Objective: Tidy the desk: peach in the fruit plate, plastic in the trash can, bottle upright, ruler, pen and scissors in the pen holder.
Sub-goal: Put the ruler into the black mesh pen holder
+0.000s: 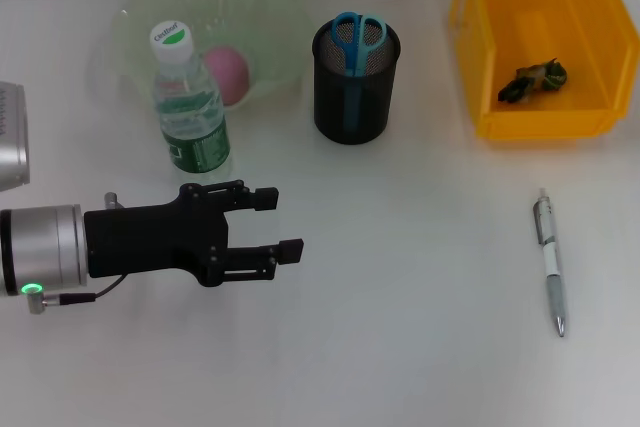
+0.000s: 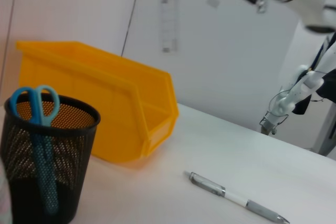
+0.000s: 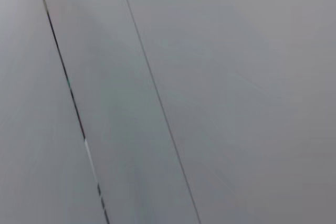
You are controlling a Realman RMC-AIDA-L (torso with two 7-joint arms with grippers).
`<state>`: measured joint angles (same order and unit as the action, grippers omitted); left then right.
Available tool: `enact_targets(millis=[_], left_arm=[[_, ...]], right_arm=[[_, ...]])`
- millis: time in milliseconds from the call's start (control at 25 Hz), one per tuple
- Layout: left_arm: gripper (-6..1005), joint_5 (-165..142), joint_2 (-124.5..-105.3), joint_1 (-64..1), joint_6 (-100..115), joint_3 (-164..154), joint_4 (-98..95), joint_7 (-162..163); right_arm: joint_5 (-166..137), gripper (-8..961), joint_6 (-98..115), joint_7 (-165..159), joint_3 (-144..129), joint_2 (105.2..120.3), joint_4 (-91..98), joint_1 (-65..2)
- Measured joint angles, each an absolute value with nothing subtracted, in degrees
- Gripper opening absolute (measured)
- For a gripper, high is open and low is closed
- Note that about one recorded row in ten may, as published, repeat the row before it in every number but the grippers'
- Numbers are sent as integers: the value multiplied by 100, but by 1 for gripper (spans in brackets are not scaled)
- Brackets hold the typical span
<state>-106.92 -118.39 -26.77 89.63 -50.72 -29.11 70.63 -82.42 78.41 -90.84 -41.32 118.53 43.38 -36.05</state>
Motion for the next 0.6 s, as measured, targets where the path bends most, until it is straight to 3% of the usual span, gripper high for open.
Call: enact_targets(millis=[160,600], left_arm=[[779,-10690,-11839,-2696,8993,-5069,-2930,7136],[779,-10687,-11830,-2665,8989,-5028,-2921,7146]], right_arm=[[-7544,422,7536,-7679,-4183,11919,2903,-4146],[-7230,456,6622,-6524,-4180,11978,1416,-4952]])
